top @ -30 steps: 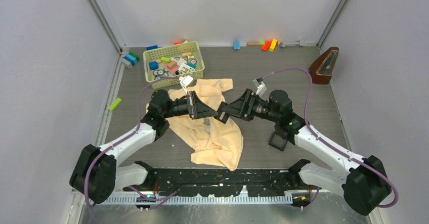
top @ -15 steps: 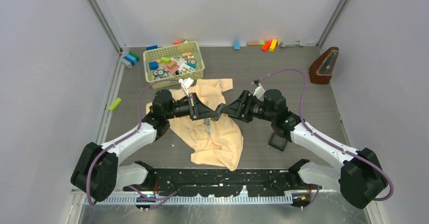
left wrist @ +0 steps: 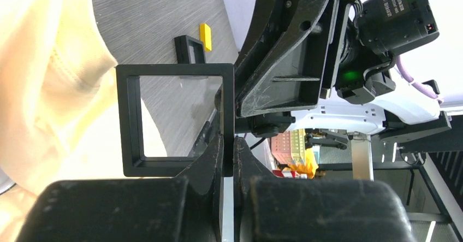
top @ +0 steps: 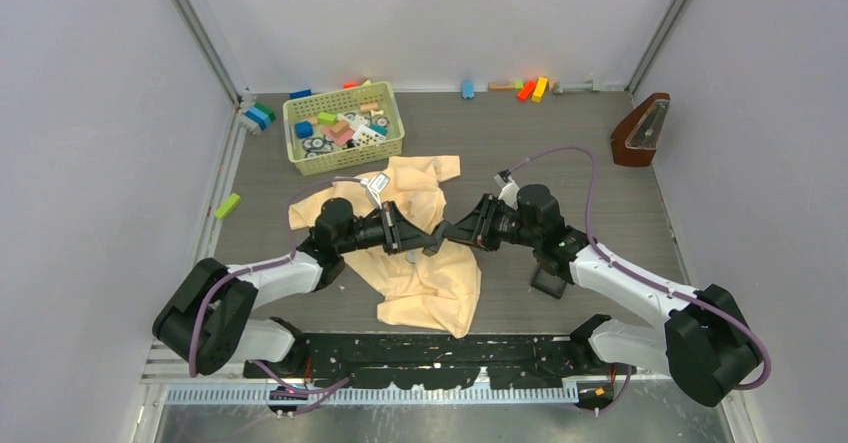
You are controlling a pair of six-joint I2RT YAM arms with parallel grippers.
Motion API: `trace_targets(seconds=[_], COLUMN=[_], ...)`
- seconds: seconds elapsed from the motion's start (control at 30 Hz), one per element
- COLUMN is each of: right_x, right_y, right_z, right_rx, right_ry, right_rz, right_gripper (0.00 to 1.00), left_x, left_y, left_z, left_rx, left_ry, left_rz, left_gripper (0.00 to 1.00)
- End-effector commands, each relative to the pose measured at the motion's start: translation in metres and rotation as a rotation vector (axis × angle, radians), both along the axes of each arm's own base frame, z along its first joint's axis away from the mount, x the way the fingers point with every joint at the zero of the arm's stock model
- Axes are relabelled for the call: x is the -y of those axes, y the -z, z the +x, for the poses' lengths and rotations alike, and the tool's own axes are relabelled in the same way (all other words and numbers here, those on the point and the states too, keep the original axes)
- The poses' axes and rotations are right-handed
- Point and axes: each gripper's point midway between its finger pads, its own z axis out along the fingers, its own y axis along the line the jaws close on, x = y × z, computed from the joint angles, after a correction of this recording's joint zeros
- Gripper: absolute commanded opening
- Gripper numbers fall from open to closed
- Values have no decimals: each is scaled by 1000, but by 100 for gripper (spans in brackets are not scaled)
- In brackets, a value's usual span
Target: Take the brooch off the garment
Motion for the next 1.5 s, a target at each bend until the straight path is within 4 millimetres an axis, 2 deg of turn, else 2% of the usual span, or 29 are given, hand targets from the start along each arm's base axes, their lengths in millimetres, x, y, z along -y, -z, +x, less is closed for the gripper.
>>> trace_targets(seconds=[0.0, 0.3, 0.47, 0.63, 0.73, 0.93, 1.07, 1.17, 1.27, 1.33, 1.47], right_x=[5, -1, 2, 10, 15, 22, 25, 25, 26, 27, 31], right_y=[12, 20, 34, 59, 73, 94, 100, 100, 97, 95, 99], right_z=[3, 1, 0, -4, -8, -15, -19, -19, -17, -15, -14], right_rx=[-18, -48, -76, -124, -157, -207, -220, -217, -200, -189, -195], right_ry=[38, 34, 50, 75, 87, 95, 87, 83, 88, 92, 90], right_rz=[-14, 18, -8, -70, -106, -157, -183, -184, -185, -198, -249], right_gripper=[26, 23, 18, 8, 2, 1, 1, 7, 25, 29, 30], left_x=[6, 11, 17, 19, 16, 13, 17, 26, 26, 29, 31], left_y=[-33, -23, -6, 16, 19, 13, 26, 35, 41, 45, 56], left_z=[5, 11, 12, 17, 20, 24, 24, 19, 20, 20, 21], left_rx=[123, 70, 33, 3, 8, 18, -14, -9, 1, -11, -43], left_ry=[-15, -47, -61, -84, -116, -150, -131, -84, -99, -87, -79], left_rz=[-116, -193, -214, -191, -182, -198, -175, -153, -135, -129, -113], left_gripper=[0, 0, 0, 0, 0, 0, 0, 0, 0, 0, 0])
